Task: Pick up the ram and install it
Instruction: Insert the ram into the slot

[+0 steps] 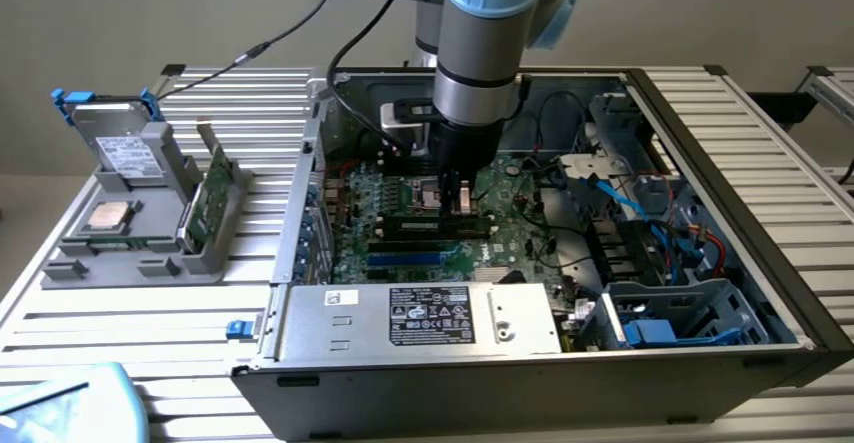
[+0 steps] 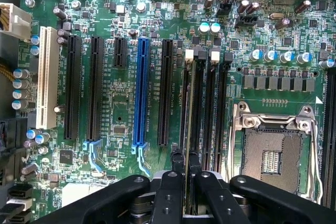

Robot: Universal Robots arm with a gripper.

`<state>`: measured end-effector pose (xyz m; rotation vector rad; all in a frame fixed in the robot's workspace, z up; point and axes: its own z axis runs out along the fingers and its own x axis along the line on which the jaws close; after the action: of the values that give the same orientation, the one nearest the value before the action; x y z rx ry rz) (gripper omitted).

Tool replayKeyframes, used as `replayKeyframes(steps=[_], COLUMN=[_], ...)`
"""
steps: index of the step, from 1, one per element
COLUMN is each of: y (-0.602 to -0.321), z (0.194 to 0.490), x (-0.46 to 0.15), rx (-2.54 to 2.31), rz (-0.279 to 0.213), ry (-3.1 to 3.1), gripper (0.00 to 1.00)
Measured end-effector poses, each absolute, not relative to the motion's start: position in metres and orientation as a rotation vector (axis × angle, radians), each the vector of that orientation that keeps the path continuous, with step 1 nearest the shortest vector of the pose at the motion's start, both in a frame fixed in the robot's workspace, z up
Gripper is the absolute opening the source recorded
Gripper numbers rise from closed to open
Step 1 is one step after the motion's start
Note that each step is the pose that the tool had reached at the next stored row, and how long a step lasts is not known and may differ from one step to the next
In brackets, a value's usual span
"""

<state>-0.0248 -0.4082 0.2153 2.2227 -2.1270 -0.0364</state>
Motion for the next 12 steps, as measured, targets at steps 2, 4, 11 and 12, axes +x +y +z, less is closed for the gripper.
replayKeyframes(steps=[2,4,11,12], y=[-0.4082,-0.4081,-0.4077,-0.4077], z=[0.2152,0.2151,0.2151,0.2152], x=[-0.0248,-0.0248,-0.0248,-0.0248], rx=[2.223,2.223,2.223,2.223], rz=[-0.037,-0.037,-0.037,-0.037], ry=[-2.127,-2.127,-2.127,-2.127], gripper=[0.14,0.14,0.14,0.14])
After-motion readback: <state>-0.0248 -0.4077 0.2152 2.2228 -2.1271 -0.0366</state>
